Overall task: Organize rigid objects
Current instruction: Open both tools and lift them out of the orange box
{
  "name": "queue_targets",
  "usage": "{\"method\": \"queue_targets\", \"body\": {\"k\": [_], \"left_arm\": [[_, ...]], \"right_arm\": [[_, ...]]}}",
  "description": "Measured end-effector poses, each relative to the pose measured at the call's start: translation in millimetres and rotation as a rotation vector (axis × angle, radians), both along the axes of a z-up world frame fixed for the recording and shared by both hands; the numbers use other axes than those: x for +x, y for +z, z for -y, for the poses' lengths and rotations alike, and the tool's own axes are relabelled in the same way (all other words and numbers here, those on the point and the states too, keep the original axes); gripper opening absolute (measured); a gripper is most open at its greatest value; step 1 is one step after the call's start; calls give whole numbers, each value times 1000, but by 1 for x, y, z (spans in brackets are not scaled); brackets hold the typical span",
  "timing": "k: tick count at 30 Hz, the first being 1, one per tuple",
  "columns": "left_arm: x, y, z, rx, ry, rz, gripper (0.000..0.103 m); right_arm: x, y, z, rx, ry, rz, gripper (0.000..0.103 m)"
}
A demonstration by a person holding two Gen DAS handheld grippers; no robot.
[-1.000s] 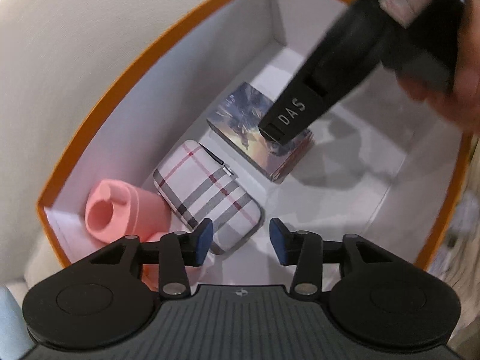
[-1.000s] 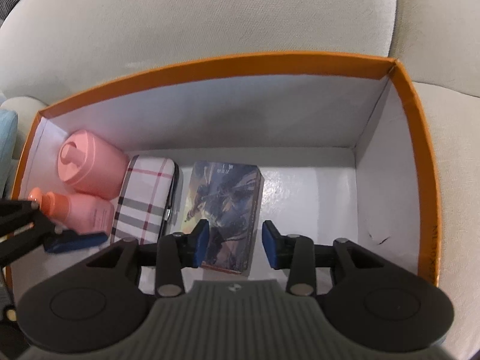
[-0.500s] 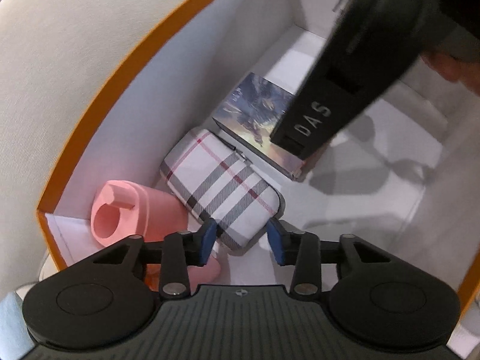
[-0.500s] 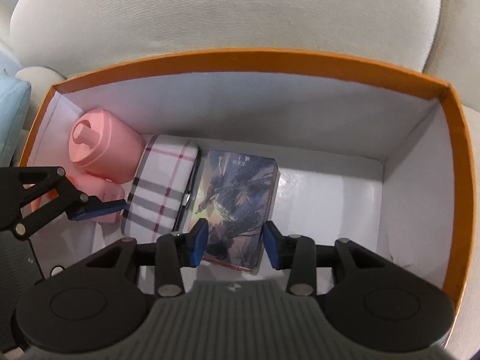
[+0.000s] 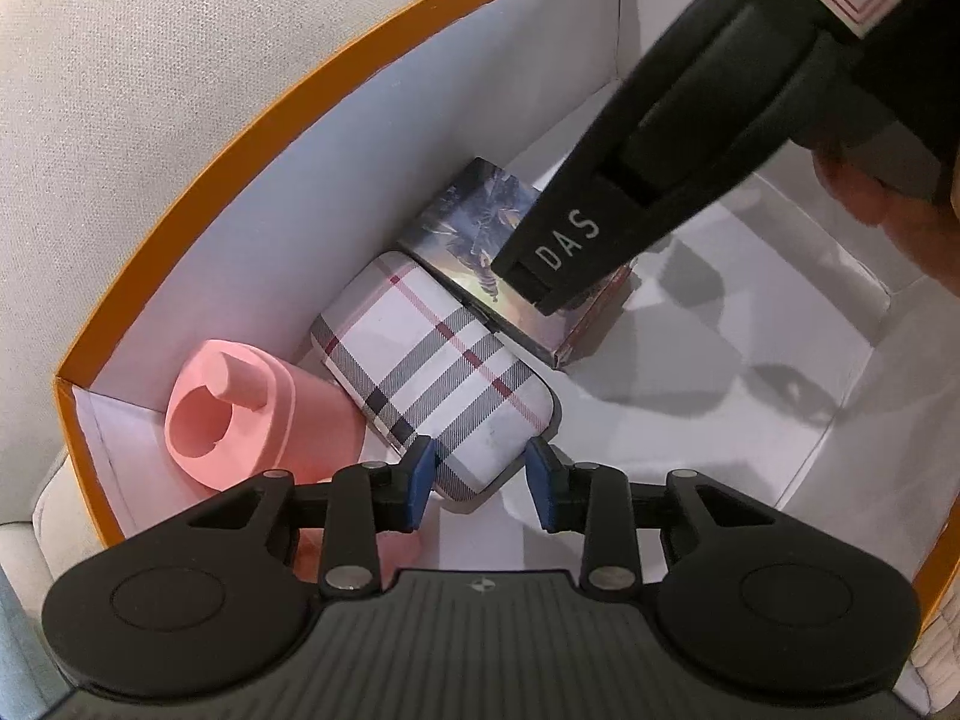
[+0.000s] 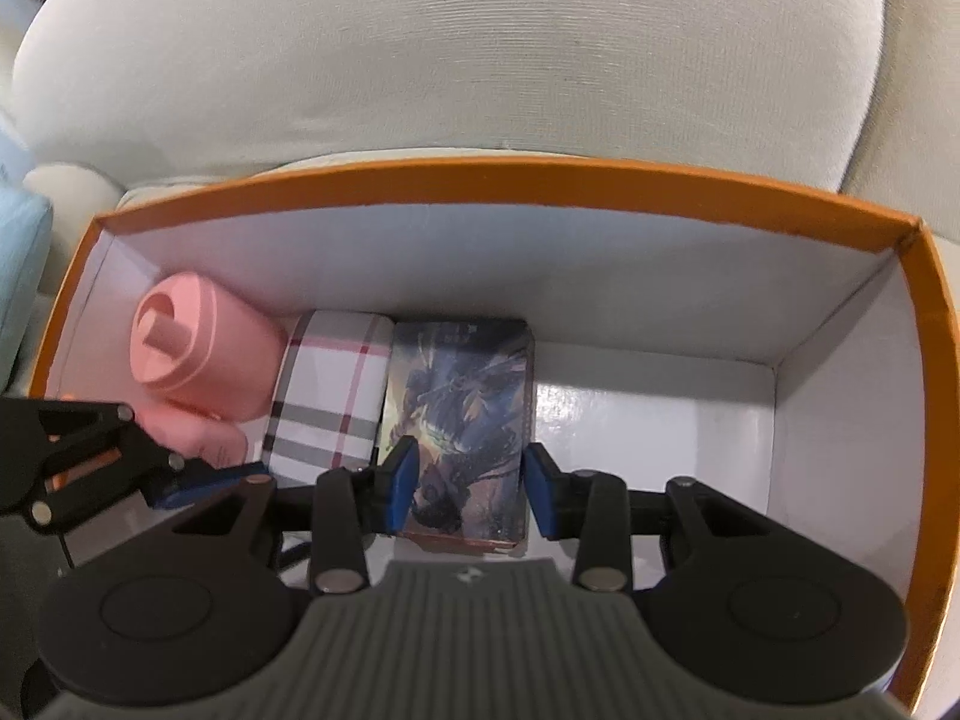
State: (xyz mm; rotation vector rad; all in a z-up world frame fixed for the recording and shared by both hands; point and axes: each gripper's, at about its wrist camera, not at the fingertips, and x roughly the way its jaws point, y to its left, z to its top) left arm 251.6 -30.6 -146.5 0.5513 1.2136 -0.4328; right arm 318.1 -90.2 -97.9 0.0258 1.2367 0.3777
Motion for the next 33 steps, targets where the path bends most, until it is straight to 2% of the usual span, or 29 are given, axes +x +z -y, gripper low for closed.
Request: {"method": "queue_targets", "body": {"k": [3,10,14,19,20,24,27,28,31,33], "left_arm": [[7,2,-5,6,-16,12,43],[5,29,-21,-92,6,14,44],[-9,64,-36,-178,40,81,45],[-41,110,-54,-296,99,227,45],[-48,119,-44,-320,104,244,45],[-97,159,-41,-417,122,296,45],[-112,165,-35,-497,152,310,45],[-135,163,-30,-520,169,314,45],[-155,142,-23,-562,222,311,45],[-166,128,-25,-583,254,279,45]], "right_arm": [[0,0,0,1,1,2,41],[-12,10,0,-21,8,53,43],[-32,34,13,-11,-14,121,45],[-73,67,34,53,-82,228,47],[-81,72,36,62,-92,247,47],[-124,94,47,96,-121,334,47],[-156,104,53,106,-139,395,50],[-168,107,55,106,-143,414,51],[-201,106,60,106,-159,457,52],[-219,102,65,101,-175,458,52]]}}
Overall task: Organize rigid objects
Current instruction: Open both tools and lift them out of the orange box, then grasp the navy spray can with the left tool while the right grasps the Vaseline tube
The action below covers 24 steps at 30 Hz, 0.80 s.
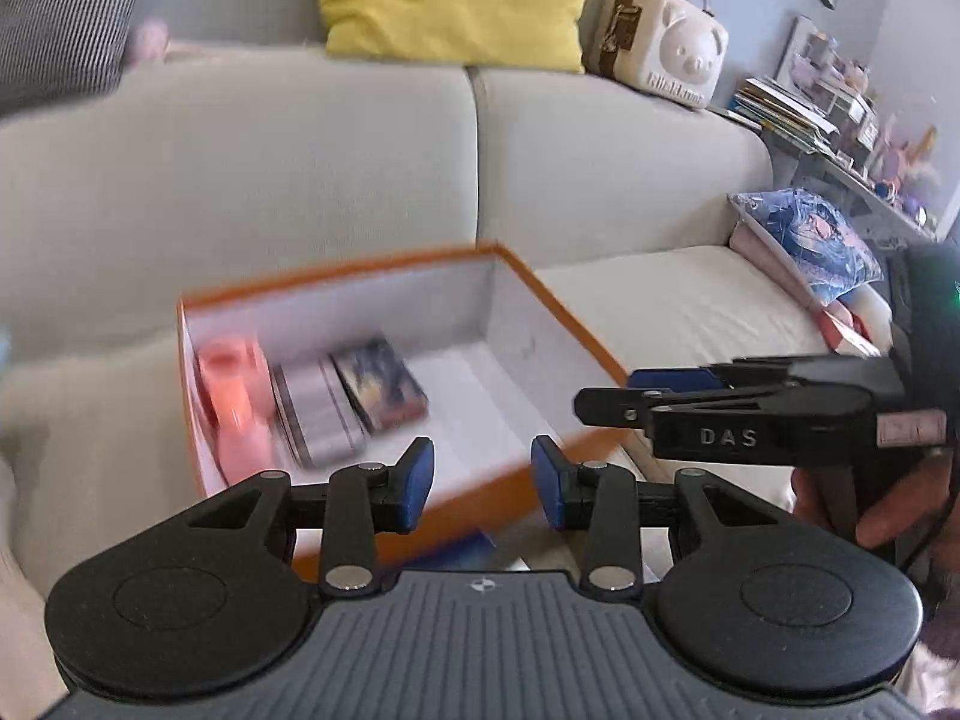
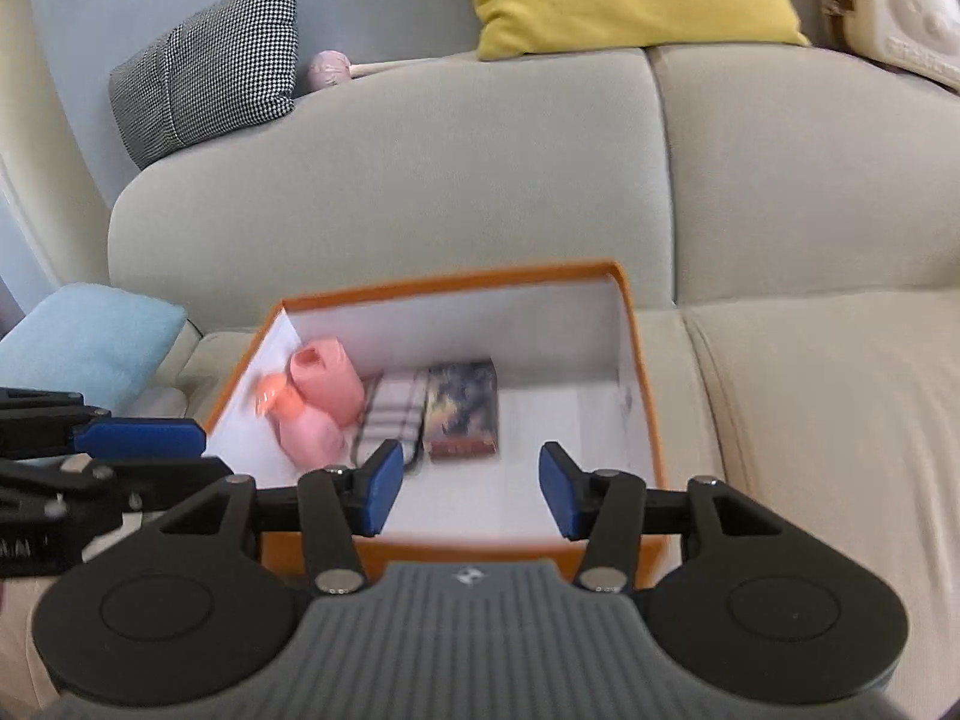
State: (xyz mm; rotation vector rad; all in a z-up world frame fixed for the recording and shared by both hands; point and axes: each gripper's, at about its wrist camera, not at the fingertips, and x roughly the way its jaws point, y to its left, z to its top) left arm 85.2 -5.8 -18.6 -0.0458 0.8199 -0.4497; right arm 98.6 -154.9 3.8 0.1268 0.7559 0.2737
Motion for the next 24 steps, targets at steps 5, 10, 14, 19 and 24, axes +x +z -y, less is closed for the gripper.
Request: {"method": "queue_targets", "body": {"k": [5,10,14,19,24], "left_arm": [[-28,-35,-13,-62,79,-123,45],[-48,-68,-28,-6,130,-229,45],[-51,-80,-46,7,224,-228,45],[-45,-83,-44,159,206,-142,52],[-35,-94,-28,310,80,-133,55]], "right_arm": [[-39,-31,7,-24,-40,-47,52],[-67,-64,-3,-6,14,-123,51],[-72,-91,-23,-56,54,-182,50],[-68,-113,-44,-141,107,-240,49],[-63,-126,-47,-157,108,-284,49]]}}
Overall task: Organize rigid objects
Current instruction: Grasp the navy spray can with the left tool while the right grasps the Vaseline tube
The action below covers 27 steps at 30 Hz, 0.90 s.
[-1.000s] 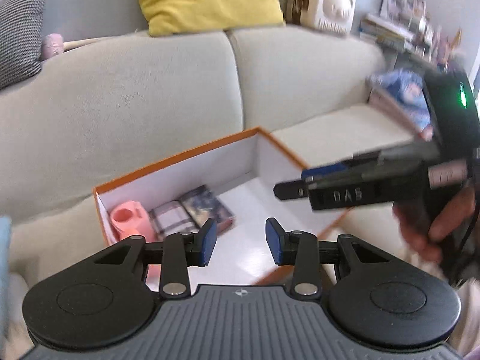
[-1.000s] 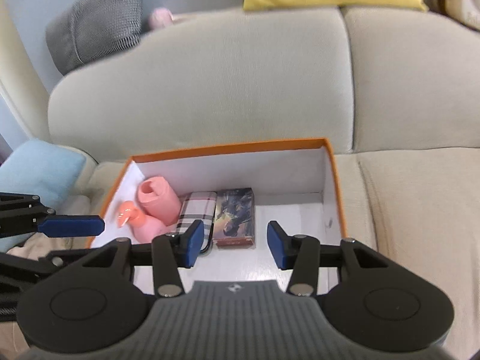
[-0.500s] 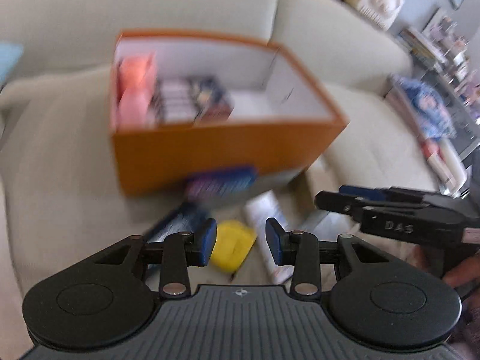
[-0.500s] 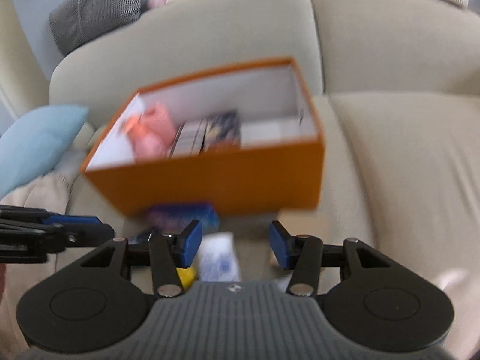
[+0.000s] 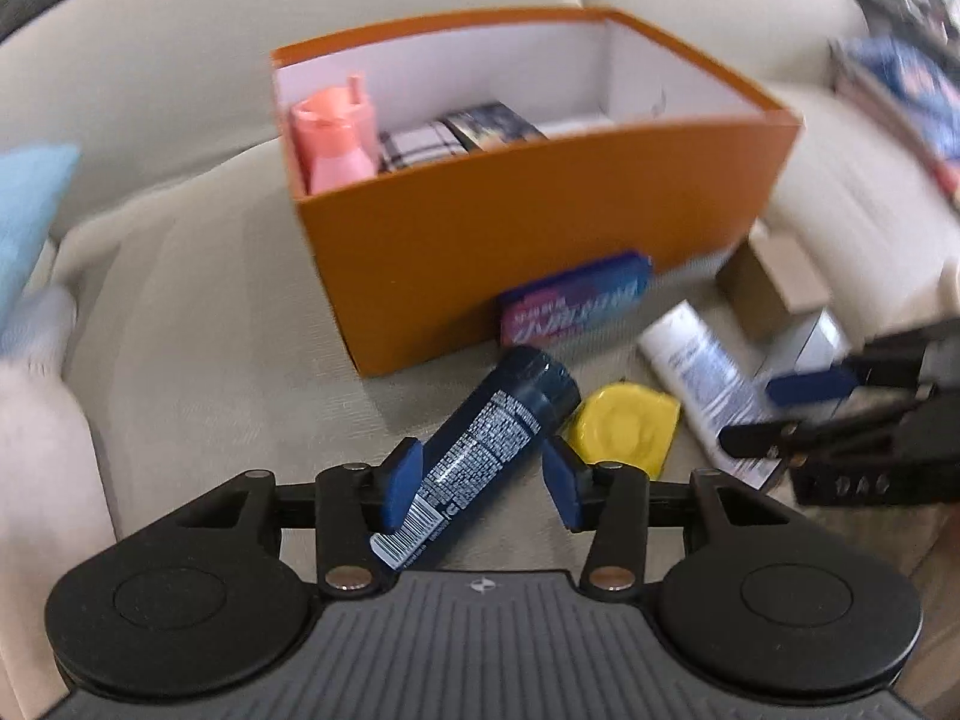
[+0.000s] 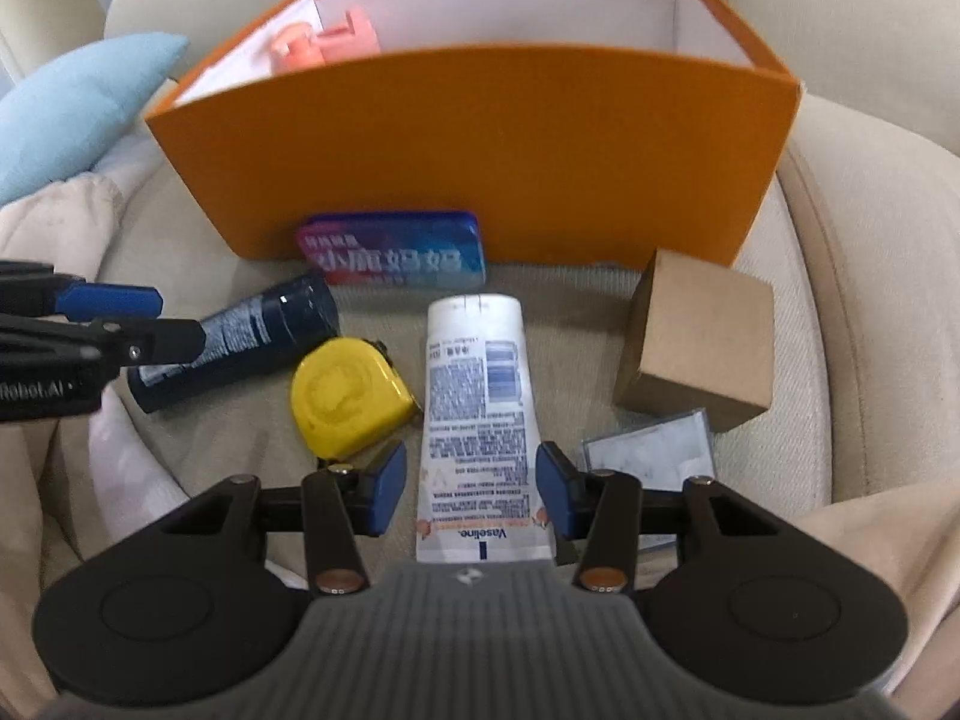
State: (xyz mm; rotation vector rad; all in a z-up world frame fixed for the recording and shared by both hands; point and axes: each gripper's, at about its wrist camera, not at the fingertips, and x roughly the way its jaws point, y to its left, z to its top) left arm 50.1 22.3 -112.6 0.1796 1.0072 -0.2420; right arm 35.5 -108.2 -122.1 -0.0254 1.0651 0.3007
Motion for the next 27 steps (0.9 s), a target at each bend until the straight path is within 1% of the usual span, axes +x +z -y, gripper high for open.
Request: {"method": "queue_targets", "body": {"k": [3,5,7,10,13,16,18,21,24,27], "left_arm": [[3,-11,14,106,-65,2,56],[5,-18,20,153,-81,-7,56],[10,-25,24,177,-89,-25,56],[17,-32,30,218,-112,-36,63],[21,-37,40,255,-154,-43,64],[20,-43,47,283,-176,-32,62],[17,-42,46,275,-173,-23,61],[13,-33,37,221,-131,-23,57],[5,-17,28,183,-87,18,52],[-6,5,18,129,-32,66,50]], "right_arm": [[1,-8,0,-10,-7,-23,49],[4,-13,0,-9,-15,-36,50],[7,-17,-1,-8,-20,-49,52],[9,-20,-5,-18,-9,-52,53],[9,-22,-8,-24,5,-52,55],[9,-24,-9,-24,12,-54,55],[8,-25,-9,-24,15,-55,56],[7,-25,-9,-21,15,-55,56],[6,-26,-9,-25,16,-53,56],[5,-26,-8,-20,15,-57,56]]}}
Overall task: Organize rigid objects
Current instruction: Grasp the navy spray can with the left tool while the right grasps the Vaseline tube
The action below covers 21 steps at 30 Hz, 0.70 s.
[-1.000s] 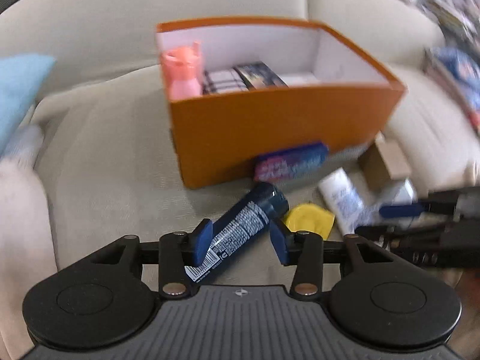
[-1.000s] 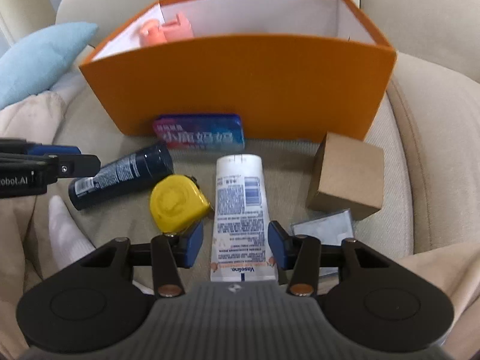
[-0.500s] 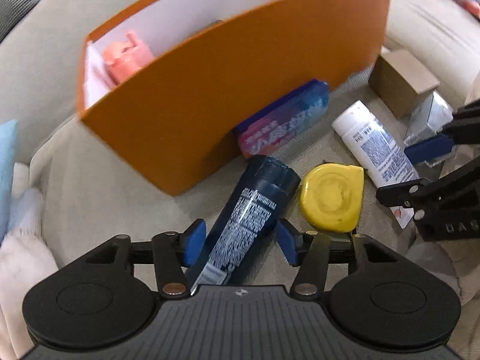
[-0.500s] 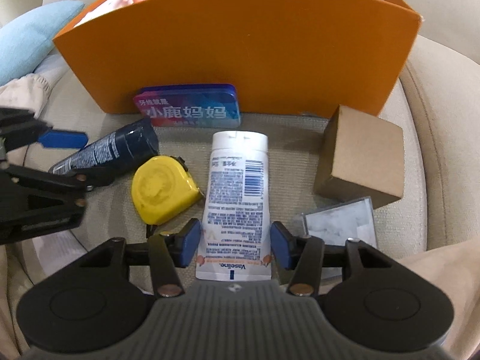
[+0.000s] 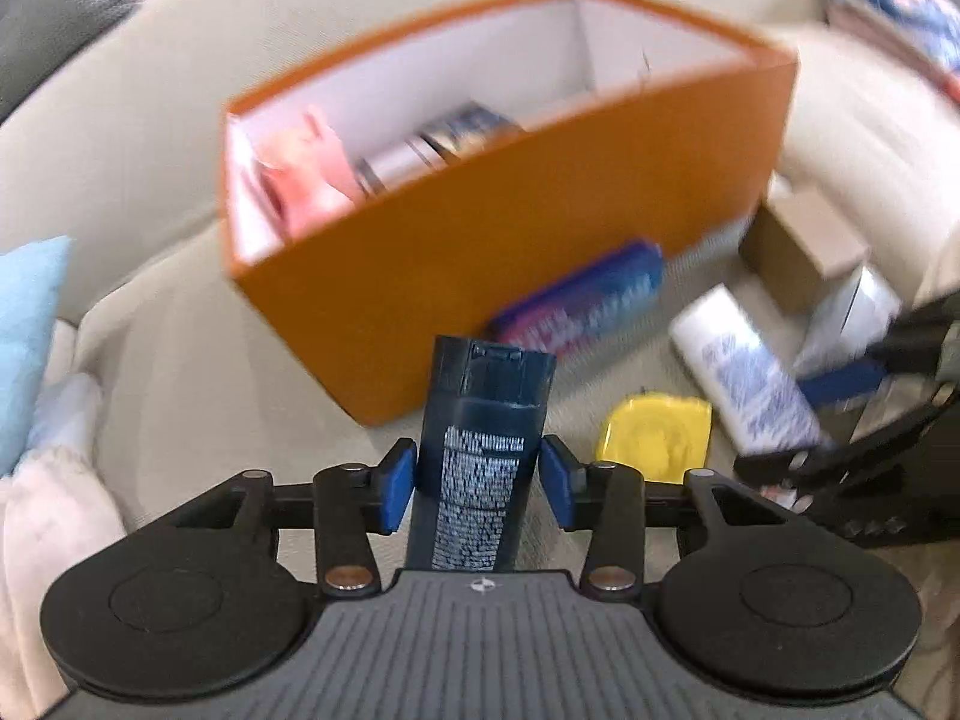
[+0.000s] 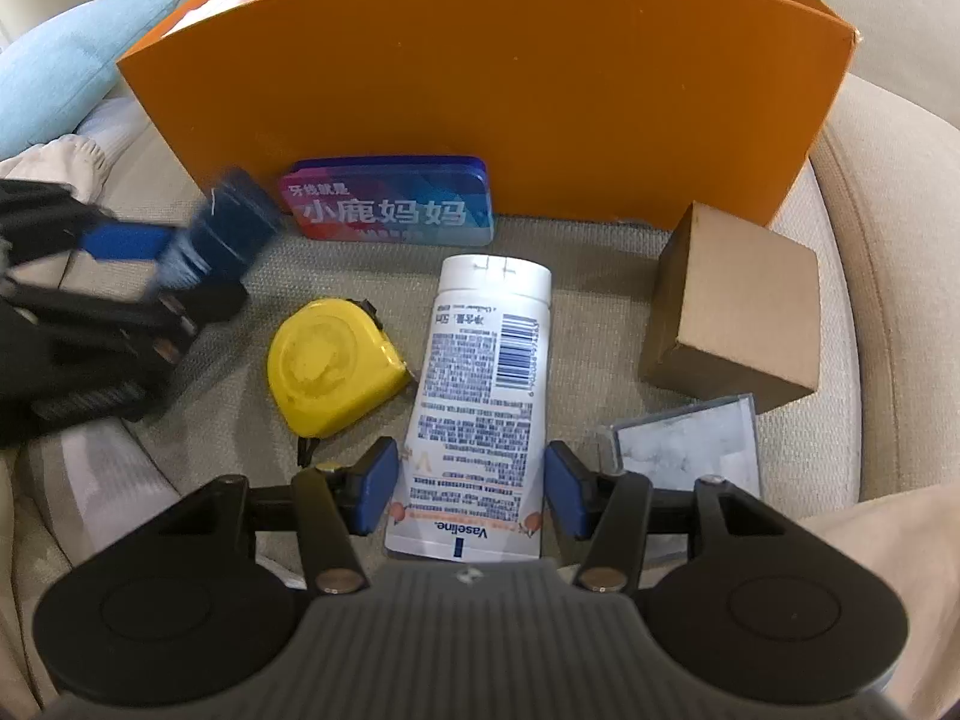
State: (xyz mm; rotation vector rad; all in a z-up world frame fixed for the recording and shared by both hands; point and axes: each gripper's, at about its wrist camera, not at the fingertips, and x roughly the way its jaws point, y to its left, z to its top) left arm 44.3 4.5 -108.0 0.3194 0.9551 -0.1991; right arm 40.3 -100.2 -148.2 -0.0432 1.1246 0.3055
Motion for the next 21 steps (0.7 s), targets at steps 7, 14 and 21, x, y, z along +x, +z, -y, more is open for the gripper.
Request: {"method": "queue_targets", "body": {"k": [7,14,21], "left_arm": [[-10,43,-26,-130,117,59,48],[-11,42,-57,-231,257,5,47],[-18,41,-63,-259,275,11,47]], "right_arm": [[-3,0,3,0,-15,-10,54],[-1,-5,-7,-67,19,-27,58],[-14,-13,-25,-194,92,-9,59]]}}
